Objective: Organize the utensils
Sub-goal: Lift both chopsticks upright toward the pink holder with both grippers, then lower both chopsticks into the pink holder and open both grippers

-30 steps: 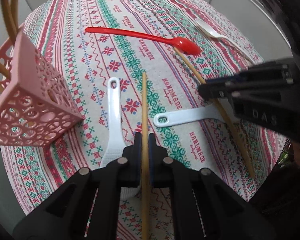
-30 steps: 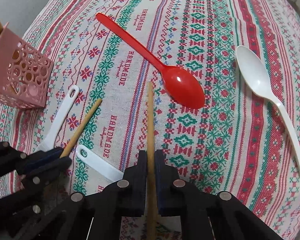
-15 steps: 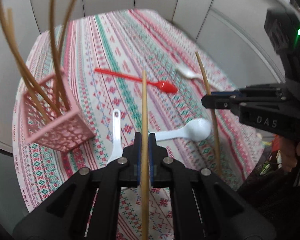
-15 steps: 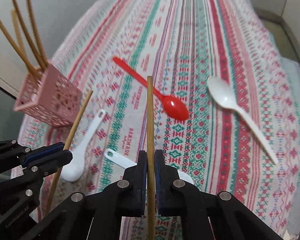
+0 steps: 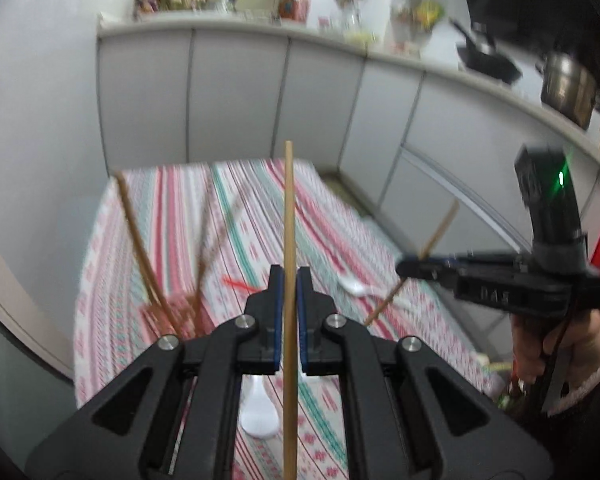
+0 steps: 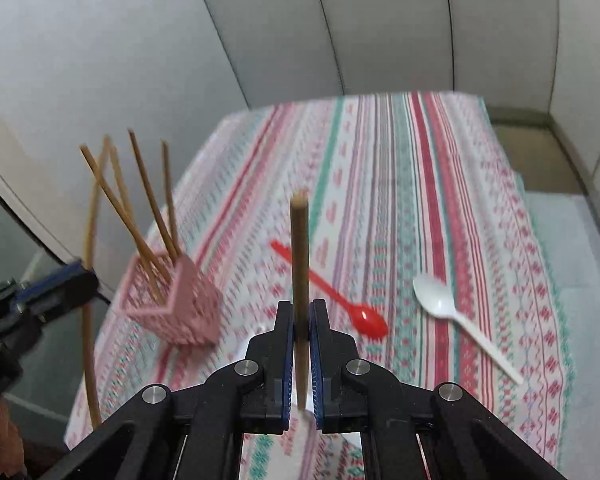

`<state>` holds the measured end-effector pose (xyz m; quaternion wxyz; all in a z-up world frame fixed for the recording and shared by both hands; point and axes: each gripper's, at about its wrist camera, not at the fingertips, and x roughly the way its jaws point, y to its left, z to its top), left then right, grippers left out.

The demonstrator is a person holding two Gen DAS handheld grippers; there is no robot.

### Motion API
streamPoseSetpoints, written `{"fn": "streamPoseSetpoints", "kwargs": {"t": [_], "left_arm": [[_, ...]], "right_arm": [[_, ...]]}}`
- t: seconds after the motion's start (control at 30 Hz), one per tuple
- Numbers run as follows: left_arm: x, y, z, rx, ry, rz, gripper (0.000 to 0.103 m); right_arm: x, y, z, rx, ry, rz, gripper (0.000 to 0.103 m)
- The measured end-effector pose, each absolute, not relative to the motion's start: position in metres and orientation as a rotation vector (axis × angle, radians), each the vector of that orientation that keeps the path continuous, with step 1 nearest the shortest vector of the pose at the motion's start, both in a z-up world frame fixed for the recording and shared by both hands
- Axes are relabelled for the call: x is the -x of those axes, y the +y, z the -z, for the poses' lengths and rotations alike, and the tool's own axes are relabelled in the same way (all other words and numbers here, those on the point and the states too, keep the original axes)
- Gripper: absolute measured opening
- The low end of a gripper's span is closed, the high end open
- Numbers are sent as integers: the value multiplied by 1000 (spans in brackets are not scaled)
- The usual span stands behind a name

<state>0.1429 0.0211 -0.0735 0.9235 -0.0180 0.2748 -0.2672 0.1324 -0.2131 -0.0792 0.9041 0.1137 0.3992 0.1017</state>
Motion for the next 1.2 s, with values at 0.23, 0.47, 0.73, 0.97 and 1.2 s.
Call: {"fn": "streamPoseSetpoints", "kwargs": {"t": [0.23,0.47,0.73,0.97,1.2], "left_arm": [[-167,63,47,163,405,470,7],[-187,68,63,207,290,427,7],[-207,60,86,144,243,386,7],[-220,63,106,129,283,352,7],[-220,61,117,102,294,326,7]], "right_arm": [[-133,-204,59,-258,767,-226,6],[-136,-198,51,-266,748,-241,6],[-141,-192,49,-266,745,-249,6],[-147,-183,46,-282,728,-259,6],[-153,-172,40,-297,707,-276,6]]}}
